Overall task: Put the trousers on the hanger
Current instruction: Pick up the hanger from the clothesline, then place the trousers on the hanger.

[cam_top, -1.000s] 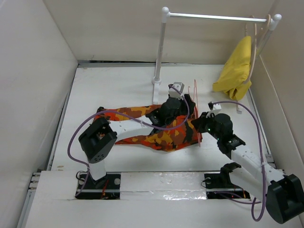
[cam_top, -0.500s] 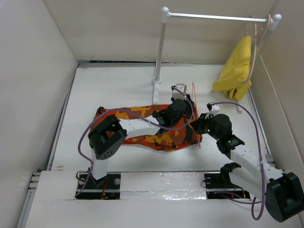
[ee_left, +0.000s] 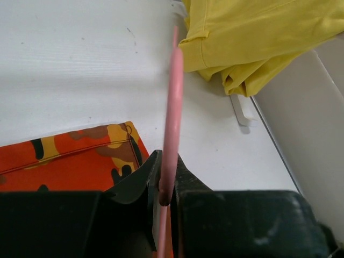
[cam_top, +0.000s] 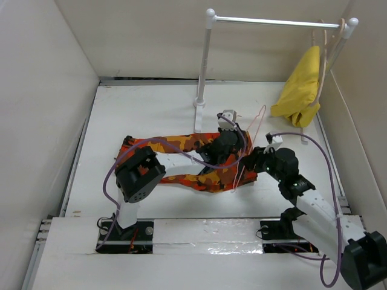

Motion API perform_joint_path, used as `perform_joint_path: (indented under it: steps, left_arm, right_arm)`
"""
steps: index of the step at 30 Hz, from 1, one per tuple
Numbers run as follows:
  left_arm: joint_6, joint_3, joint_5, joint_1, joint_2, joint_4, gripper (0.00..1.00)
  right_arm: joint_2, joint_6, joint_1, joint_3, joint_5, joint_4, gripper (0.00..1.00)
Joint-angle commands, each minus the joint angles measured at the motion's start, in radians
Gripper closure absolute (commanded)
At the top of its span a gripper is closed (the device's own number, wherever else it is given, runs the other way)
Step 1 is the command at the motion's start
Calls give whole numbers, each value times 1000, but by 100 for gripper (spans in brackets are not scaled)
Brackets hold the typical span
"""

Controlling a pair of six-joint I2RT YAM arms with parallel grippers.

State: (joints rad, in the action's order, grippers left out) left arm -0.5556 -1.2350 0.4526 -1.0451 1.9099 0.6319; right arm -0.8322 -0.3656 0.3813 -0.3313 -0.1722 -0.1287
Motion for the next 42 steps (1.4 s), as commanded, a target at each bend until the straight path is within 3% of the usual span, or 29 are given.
perform_joint_path:
  steps: [1,4,7,9,10,13,18,21,24,27,34,42]
  left_arm:
    - [-46,87,12,1,-69,98,100]
    - [-124,176,-9,-19,-101,186,100]
    - [-219,227,0,-55,-106,241,100]
    - [-280,258,36,-76,-103,308,100]
    - [-300,281,61,-85,-101,325,100]
    - [-416,286,103,-98,-71,351,100]
    - [-507,249,119,-108,17,387,100]
    - [-532,217,161,-109,51,345,100]
    - [-537,204,189,-109,73,336,100]
    - [-535,174,204,-109,98,293,100]
    - [-520,195,219,-90,101,270,100]
    - [-506,249,198,-72,92,328,100]
  right_arm:
    - [109,24,8,-28,51,75,47]
    - [215,43,-2,-52,62,183,33]
    - [271,65,-41,-89,71,242,34]
    - [283,86,-62,-100,65,268,47]
    - [277,91,-85,-101,56,268,70]
    - [210,112,-127,-94,-21,238,100]
    - [73,114,-186,-80,-76,141,100]
    - [-10,108,-197,-60,-107,55,97]
    - [-99,90,-208,-55,-89,-20,79]
    - [-208,79,-217,-72,-78,-103,53]
    - [-426,39,-217,-65,-92,-235,50]
    - [-381,44,-206,-43,-49,-203,42]
